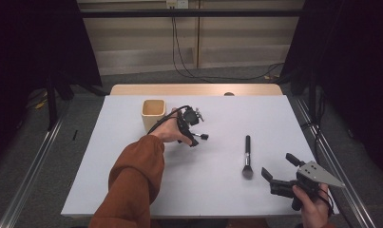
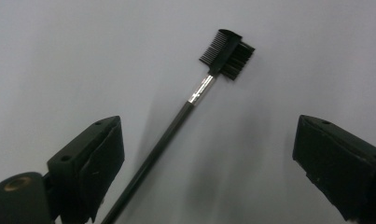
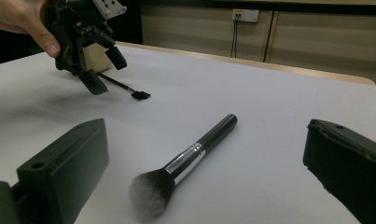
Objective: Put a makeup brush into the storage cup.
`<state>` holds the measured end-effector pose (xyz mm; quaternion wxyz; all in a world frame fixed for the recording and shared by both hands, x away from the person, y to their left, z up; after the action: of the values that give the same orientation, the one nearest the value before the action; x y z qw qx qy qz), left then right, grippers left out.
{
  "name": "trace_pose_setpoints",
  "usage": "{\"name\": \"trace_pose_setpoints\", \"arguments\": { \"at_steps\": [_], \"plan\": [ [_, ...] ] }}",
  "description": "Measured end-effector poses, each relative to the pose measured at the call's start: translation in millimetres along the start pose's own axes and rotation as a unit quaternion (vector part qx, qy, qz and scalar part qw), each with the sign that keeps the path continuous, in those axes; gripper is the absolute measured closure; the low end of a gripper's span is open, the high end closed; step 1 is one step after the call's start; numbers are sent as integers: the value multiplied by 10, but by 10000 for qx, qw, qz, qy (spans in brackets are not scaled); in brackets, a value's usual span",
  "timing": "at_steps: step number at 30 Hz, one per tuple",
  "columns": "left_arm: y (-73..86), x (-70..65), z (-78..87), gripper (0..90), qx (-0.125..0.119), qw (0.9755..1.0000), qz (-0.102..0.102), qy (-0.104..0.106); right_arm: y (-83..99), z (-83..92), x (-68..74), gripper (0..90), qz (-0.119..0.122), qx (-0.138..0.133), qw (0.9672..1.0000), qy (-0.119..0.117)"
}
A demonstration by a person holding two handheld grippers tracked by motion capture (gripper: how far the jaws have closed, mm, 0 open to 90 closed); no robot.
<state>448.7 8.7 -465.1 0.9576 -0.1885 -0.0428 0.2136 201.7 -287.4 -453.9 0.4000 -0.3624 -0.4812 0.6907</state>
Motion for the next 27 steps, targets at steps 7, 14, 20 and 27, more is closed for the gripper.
{"name": "trace_pose_setpoints", "arguments": {
  "at_steps": [7,14,20,27],
  "plan": [
    [-33,61,-73,128,206,9997,-29,111,4,-6,-1,0,32,6,10000,-37],
    [-54,63,-142,182,384,9992,-112,88,4,-3,1,0,31,-2,10000,-45],
    [-77,59,-138,283,507,9983,-106,273,5,-4,1,0,35,1,10000,-40],
    [-78,60,-129,387,581,9974,-3,426,5,-3,5,0,50,3,10000,-60]
  ]
}}
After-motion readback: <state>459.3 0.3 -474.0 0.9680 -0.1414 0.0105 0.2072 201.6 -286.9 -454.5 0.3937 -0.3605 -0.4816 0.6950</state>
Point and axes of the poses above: each handheld gripper's, and its own axes: z roughly backward along the jaws, y roughly out of its underside, x roughly to its left, the point moved 2 cm from there along -z, roughly forward along the jaws, and after that the axes turned 9 degrees about z, right-handed, at the moved point
